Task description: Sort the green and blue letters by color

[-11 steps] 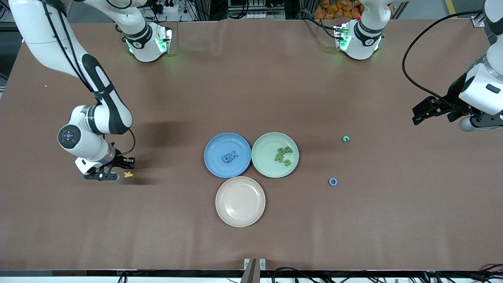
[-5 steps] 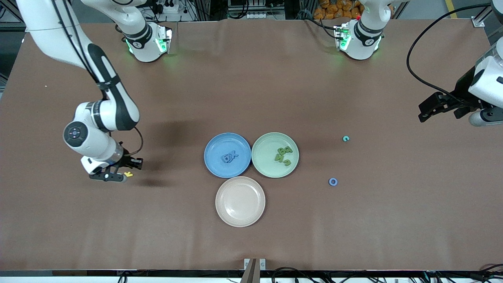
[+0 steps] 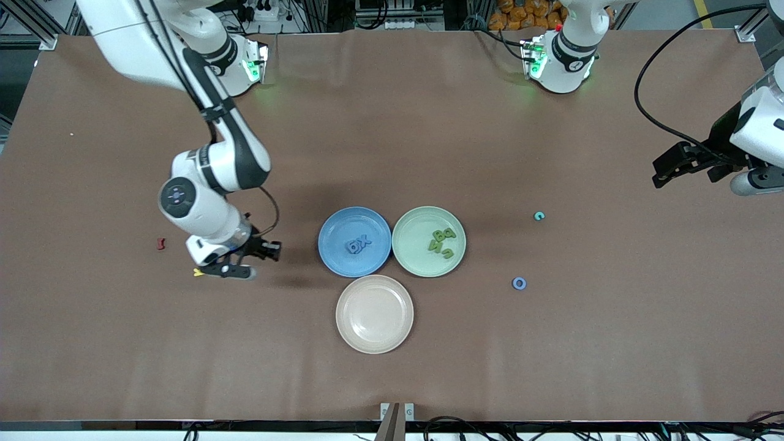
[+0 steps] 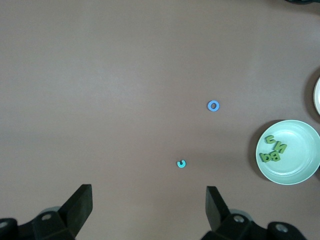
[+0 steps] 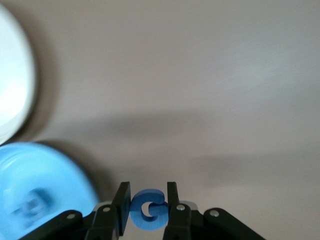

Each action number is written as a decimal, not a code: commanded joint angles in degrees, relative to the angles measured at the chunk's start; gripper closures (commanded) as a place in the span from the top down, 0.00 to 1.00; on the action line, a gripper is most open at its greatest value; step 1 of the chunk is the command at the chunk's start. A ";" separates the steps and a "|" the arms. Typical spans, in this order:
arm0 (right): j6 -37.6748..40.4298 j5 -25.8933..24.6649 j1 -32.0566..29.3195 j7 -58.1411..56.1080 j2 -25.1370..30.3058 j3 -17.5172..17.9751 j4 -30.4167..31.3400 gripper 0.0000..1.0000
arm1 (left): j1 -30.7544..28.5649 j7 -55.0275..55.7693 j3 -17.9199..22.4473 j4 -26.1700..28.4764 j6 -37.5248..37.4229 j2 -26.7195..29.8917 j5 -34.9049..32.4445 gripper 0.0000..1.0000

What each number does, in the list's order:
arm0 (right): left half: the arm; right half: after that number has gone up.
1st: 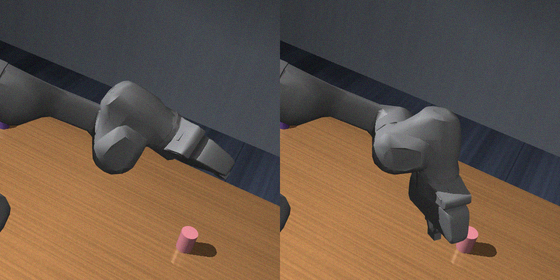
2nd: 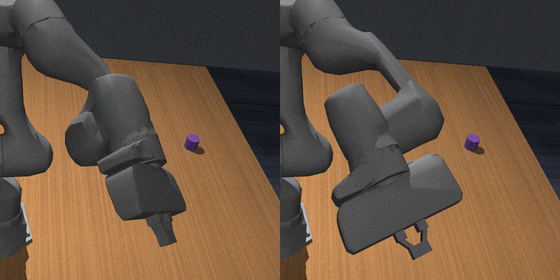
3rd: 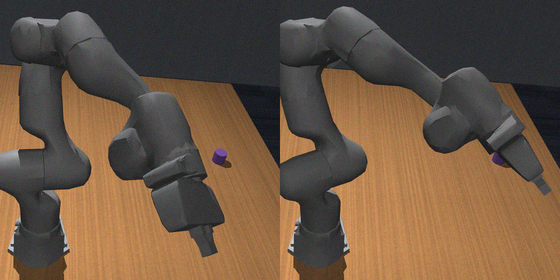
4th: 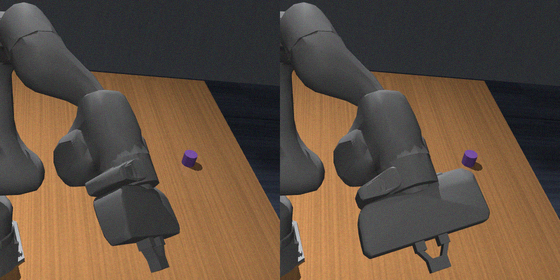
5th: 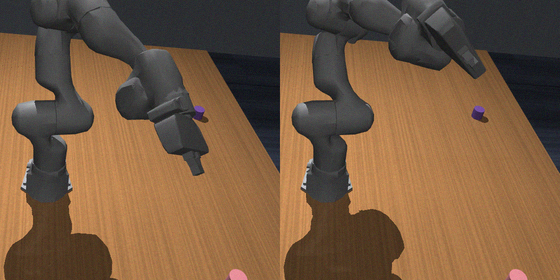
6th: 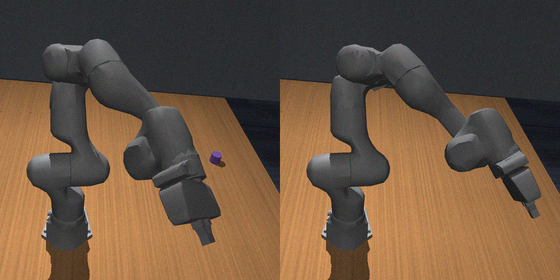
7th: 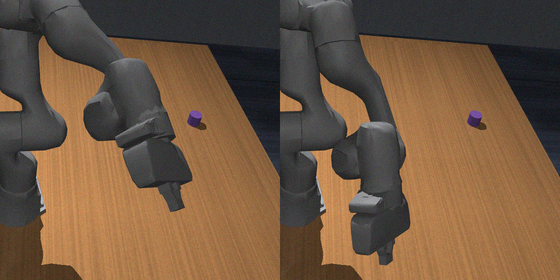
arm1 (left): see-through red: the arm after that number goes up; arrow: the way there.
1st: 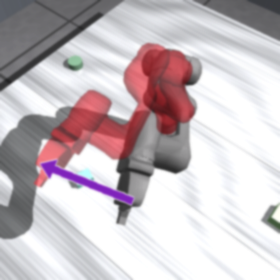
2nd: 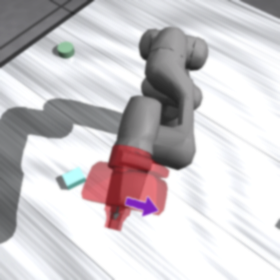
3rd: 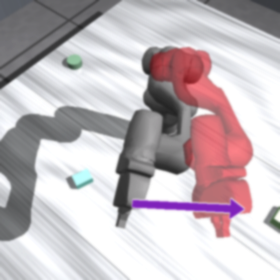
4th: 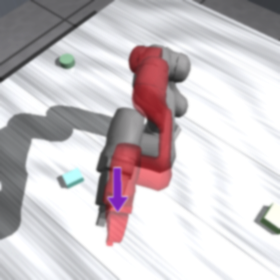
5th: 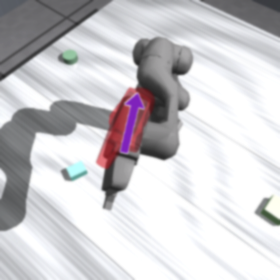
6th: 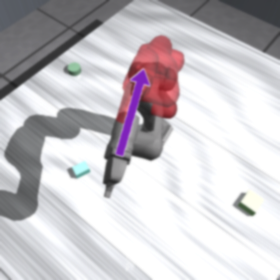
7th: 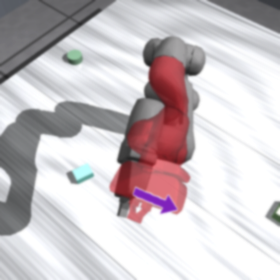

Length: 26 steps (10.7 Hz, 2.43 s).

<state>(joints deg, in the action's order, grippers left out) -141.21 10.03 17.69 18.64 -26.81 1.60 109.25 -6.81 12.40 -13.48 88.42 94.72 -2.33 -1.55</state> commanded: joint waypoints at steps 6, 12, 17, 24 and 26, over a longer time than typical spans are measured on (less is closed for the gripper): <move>-7.06 2.37 12.45 10.18 -4.83 -0.19 -2.46 1.00 | -0.40 -0.54 -0.41 0.26 -0.85 1.10 0.49 1.00; 1.00 -0.26 1.24 2.22 -0.97 -0.28 -3.61 1.00 | -0.49 -0.28 -0.67 0.26 -0.68 0.49 0.41 1.00; 10.58 -9.66 -13.63 -7.64 5.79 -0.46 -3.26 1.00 | -0.31 -0.36 -0.67 0.26 -0.33 0.22 0.40 1.00; 42.73 -12.66 -14.00 -8.88 18.72 -3.79 -16.66 1.00 | -0.31 -0.36 -0.67 0.26 -0.33 0.22 0.23 1.00; 45.32 -13.45 -14.00 -11.94 20.74 -4.76 -21.17 1.00 | -0.31 -0.36 -0.67 0.26 -0.33 0.22 0.23 1.00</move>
<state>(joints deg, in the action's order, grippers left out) -99.31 -1.66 3.22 9.74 -7.43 -1.79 93.23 -6.80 12.41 -13.92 88.62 94.58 -2.49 -1.55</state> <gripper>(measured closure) 0.000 0.000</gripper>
